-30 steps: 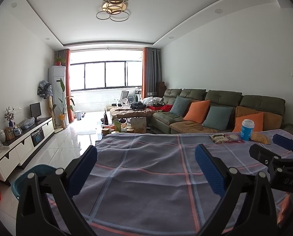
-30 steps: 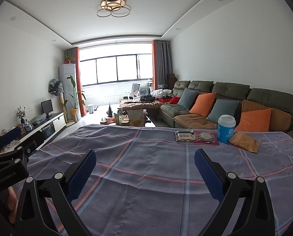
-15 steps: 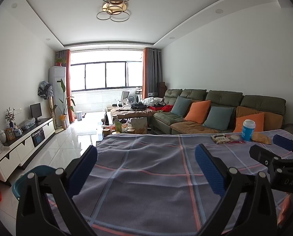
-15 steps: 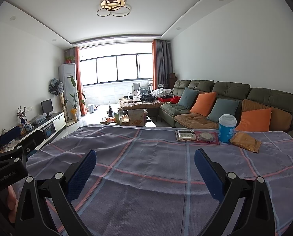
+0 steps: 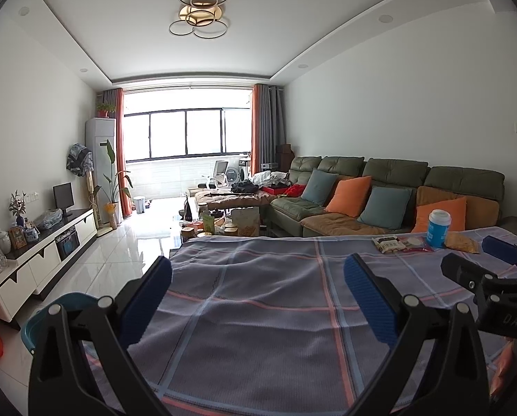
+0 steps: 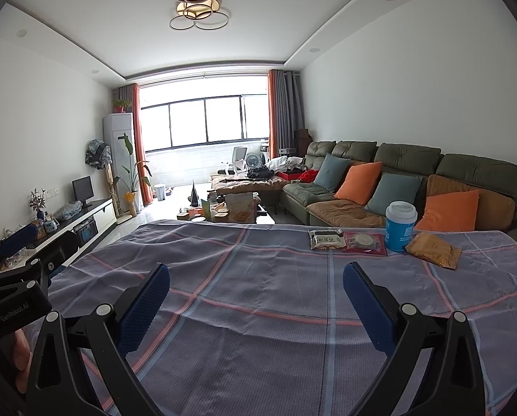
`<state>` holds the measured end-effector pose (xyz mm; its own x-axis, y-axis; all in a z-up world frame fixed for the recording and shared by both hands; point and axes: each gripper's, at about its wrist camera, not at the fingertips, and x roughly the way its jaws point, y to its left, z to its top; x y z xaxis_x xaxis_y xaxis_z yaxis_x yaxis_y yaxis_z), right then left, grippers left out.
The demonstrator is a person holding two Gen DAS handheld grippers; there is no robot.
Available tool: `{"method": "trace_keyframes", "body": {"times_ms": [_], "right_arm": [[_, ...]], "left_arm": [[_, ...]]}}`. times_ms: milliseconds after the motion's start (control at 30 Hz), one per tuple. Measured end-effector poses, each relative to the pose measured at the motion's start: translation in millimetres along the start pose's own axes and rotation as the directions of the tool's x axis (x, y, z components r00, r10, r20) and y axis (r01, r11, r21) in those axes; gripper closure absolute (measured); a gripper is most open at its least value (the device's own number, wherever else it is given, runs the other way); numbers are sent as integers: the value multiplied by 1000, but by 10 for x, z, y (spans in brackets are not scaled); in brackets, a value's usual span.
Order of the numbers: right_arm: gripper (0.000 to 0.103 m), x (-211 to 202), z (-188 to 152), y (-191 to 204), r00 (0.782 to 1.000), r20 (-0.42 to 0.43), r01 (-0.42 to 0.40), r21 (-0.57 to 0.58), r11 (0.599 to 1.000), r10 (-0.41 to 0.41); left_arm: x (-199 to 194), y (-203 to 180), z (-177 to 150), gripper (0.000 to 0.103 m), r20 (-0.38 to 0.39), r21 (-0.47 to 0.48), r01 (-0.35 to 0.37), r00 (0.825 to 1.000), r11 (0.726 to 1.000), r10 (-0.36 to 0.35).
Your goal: Collect trash
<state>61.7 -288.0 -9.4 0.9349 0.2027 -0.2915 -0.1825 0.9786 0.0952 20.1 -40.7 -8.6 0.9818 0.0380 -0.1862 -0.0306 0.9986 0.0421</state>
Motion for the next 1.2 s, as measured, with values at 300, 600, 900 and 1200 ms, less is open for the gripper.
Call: {"method": "trace_keyframes", "body": {"times_ms": [300, 600, 900, 1200], "right_arm": [[4, 0, -6, -7, 1000, -1, 0, 0, 1000, 0], [4, 12, -10, -3, 1000, -2, 0, 2, 1000, 0], [4, 18, -32, -14, 1000, -4, 3, 2, 1000, -3], [4, 132, -27, -482, 988, -127, 91, 43, 995, -85]], "left_arm": [[0, -12, -11, 3, -1, -1, -4, 1000, 1000, 4], [-17, -37, -12, 3, -4, -1, 0, 1000, 1000, 0], [32, -69, -34, 3, -30, 22, 10, 1000, 1000, -9], [777, -72, -19, 3, -349, 38, 79, 935, 996, -61]]}}
